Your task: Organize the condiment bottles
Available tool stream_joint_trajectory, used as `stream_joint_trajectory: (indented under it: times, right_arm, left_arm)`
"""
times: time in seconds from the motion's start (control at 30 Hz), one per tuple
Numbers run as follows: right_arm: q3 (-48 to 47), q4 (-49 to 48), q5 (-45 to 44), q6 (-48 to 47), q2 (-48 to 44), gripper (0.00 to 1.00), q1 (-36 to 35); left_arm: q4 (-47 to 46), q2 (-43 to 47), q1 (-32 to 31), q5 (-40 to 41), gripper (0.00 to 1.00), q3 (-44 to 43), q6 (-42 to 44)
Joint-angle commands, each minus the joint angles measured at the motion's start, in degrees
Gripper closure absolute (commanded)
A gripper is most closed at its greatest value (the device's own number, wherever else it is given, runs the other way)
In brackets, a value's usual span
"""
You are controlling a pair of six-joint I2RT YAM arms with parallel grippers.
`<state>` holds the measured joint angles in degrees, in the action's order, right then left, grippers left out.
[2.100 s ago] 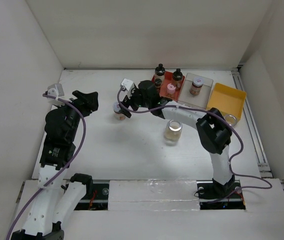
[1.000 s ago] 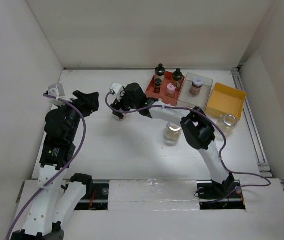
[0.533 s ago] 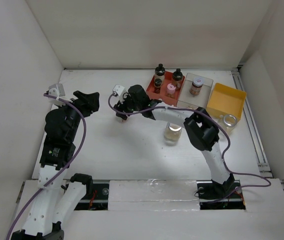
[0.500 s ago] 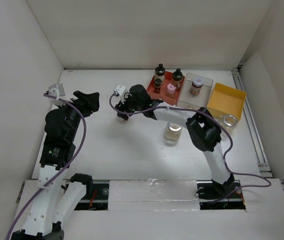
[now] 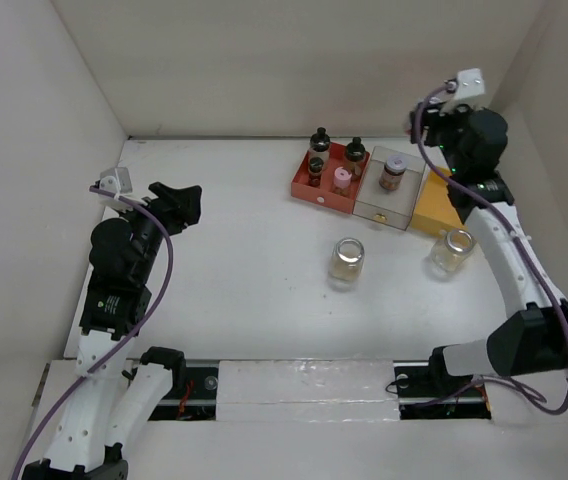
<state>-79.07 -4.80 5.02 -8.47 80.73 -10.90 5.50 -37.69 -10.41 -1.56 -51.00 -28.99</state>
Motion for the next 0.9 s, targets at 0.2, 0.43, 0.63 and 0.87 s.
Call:
stream_joint_trajectory:
  times: [0.2,0.43,0.63,0.87]
  right_arm:
    - [8.7,-0.3,-8.9,9.1,0.9,0.43,18.4]
    - [5.8,-0.3,-4.8,10.2,10.5,0.43,24.0]
    - [6.4,-0.9,-7.3,10.2,14.7,0.42,25.8]
    - [3.6,-2.8,-7.3,10.8,21.4,0.4,26.4]
  left_arm:
    - [-3.0,0.6,0.0,-2.5,0.31,0.8,0.3]
    - [-3.6,0.6,0.0,-2.5,0.31,0.8,0.3]
    - [-3.6,0.0,0.0,-2.5,0.31,0.8,0.3]
    - [-3.6,-1.1,0.0,-2.5,0.31,0.8,0.3]
